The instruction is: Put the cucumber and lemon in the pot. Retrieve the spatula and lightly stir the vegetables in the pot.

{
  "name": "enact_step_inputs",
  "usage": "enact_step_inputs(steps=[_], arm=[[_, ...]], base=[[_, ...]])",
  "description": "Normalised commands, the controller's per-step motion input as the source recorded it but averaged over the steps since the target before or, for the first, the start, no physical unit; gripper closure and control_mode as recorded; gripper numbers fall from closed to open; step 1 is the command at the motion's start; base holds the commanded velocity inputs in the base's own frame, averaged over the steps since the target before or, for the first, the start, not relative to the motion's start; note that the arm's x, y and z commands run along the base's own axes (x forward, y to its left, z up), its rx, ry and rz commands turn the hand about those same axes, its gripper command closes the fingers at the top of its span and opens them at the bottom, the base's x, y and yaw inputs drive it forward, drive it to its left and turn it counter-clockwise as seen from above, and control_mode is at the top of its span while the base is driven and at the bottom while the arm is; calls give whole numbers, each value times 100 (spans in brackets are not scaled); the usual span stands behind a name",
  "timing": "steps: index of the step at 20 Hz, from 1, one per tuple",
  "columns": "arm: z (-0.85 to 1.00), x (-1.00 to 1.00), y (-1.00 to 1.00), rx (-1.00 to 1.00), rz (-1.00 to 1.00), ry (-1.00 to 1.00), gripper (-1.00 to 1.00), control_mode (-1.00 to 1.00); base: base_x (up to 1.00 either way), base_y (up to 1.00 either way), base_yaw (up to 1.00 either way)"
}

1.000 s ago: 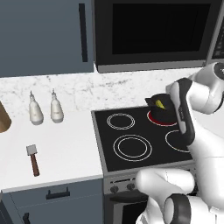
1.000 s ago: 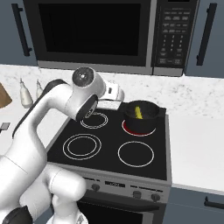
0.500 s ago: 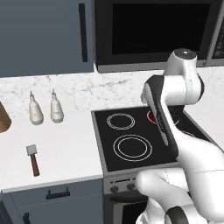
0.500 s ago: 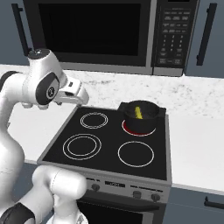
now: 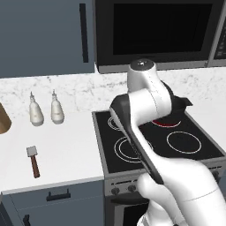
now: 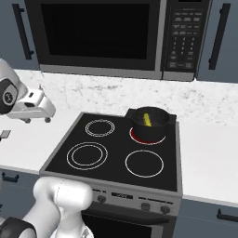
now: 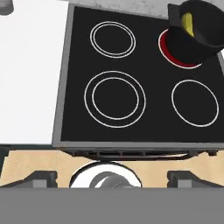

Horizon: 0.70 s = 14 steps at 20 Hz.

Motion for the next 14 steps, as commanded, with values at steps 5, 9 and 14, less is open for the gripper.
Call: enact_step_inputs(steps=[5, 9, 14], arm=[[-23, -8, 99, -10, 46, 5, -100, -100], [-24, 1, 80, -7, 68, 13, -100, -100], [-27, 0, 60, -8, 73, 13, -100, -100]], base=[[0, 0, 0], [0, 0, 0], [0, 0, 0]])
